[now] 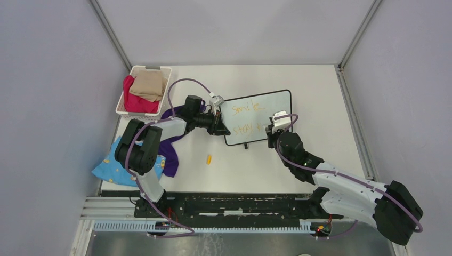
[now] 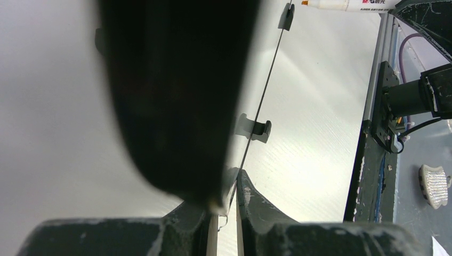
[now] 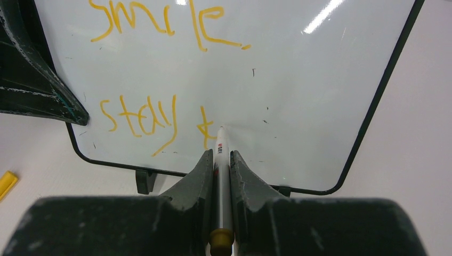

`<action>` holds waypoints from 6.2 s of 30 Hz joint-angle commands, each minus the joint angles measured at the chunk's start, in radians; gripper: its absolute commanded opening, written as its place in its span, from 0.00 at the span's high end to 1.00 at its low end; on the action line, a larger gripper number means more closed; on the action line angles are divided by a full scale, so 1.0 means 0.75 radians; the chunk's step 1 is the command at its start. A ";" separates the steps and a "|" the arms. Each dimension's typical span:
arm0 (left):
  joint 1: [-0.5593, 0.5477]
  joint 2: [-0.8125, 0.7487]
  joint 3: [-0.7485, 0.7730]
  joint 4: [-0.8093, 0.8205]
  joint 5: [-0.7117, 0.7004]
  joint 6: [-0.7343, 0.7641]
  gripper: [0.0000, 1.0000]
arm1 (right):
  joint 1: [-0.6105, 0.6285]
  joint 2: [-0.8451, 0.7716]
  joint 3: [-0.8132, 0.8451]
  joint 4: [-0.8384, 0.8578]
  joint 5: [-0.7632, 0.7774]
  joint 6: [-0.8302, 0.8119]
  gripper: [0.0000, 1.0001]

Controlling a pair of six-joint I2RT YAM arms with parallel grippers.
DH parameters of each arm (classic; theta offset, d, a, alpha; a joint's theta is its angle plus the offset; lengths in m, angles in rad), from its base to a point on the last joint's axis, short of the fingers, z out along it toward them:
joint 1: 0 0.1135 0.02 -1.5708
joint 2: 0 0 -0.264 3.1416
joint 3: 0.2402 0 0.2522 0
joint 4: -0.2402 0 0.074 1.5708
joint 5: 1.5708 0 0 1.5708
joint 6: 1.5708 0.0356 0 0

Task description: Write a sentence on the whiteboard

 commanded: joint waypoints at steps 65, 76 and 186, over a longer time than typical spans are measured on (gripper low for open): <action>-0.057 0.104 -0.024 -0.204 -0.188 0.113 0.98 | -0.056 0.040 0.004 0.116 0.012 0.016 1.00; -0.056 0.104 -0.023 -0.205 -0.187 0.113 0.98 | -0.057 0.016 -0.085 0.094 -0.005 0.063 1.00; -0.073 0.116 -0.015 -0.218 -0.198 0.119 0.98 | -0.234 0.003 0.075 -0.006 0.015 0.084 1.00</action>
